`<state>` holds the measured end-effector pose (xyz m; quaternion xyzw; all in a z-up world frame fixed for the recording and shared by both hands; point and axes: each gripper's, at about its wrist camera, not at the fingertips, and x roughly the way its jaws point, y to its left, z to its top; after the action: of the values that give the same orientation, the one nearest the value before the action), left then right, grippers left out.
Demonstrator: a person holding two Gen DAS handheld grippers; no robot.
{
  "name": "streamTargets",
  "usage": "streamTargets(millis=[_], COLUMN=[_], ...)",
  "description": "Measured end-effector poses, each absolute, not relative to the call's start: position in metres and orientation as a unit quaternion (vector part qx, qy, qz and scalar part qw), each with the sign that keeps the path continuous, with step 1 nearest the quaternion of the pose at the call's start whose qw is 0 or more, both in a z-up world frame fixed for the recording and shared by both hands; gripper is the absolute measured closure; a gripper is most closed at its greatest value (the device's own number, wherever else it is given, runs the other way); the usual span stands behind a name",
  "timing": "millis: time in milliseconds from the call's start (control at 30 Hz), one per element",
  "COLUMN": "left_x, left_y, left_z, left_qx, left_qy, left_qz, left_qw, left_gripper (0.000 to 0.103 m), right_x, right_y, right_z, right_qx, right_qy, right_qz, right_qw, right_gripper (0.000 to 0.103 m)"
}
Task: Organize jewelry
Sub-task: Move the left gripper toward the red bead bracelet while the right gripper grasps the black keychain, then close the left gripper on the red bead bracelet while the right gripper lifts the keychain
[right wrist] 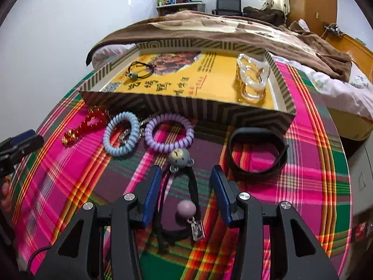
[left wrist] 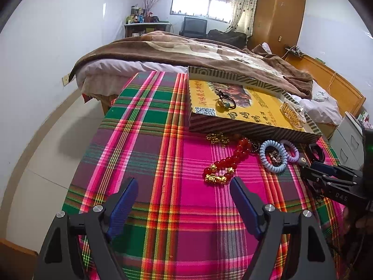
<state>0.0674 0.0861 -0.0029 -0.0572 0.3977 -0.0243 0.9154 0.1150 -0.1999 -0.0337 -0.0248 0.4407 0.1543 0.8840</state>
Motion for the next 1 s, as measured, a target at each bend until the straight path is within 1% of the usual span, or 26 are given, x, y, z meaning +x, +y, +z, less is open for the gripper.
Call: streamTargets(millis=[267, 333, 367, 433, 567, 833, 1000], left_x=[0.072, 0.072, 0.073, 0.074, 0.077, 0.083, 0.097], left_y=[0.085, 0.084, 0.084, 0.083, 0.081, 0.075, 0.058], left_z=[-0.007, -0.006, -0.006, -0.005, -0.004, -0.004, -0.005], left_qx=[-0.058, -0.057, -0.056, -0.055, -0.053, -0.039, -0.013], left_qy=[0.404, 0.405, 0.405, 0.406, 0.407, 0.412, 0.418], left_qz=[-0.023, -0.023, -0.023, -0.023, -0.026, -0.035, -0.060], left_qw=[0.913, 0.912, 0.912, 0.912, 0.911, 0.910, 0.906], left_gripper=[0.023, 0.023, 0.023, 0.022, 0.022, 0.022, 0.022], right_x=[0.119, 0.119, 0.119, 0.119, 0.116, 0.099, 0.086], right_y=[-0.190, -0.192, -0.193, -0.197, -0.203, -0.228, -0.237], right_z=[-0.035, -0.034, -0.034, -0.034, -0.033, -0.017, -0.006], right_qx=[-0.047, -0.045, -0.045, -0.036, -0.021, 0.023, 0.042], right_qy=[0.443, 0.442, 0.442, 0.442, 0.440, 0.411, 0.394], right_qz=[0.151, 0.145, 0.141, 0.142, 0.140, 0.135, 0.136], right_qw=[0.882, 0.884, 0.885, 0.885, 0.887, 0.901, 0.908], right_gripper=[0.058, 0.066, 0.077, 0.080, 0.081, 0.081, 0.081])
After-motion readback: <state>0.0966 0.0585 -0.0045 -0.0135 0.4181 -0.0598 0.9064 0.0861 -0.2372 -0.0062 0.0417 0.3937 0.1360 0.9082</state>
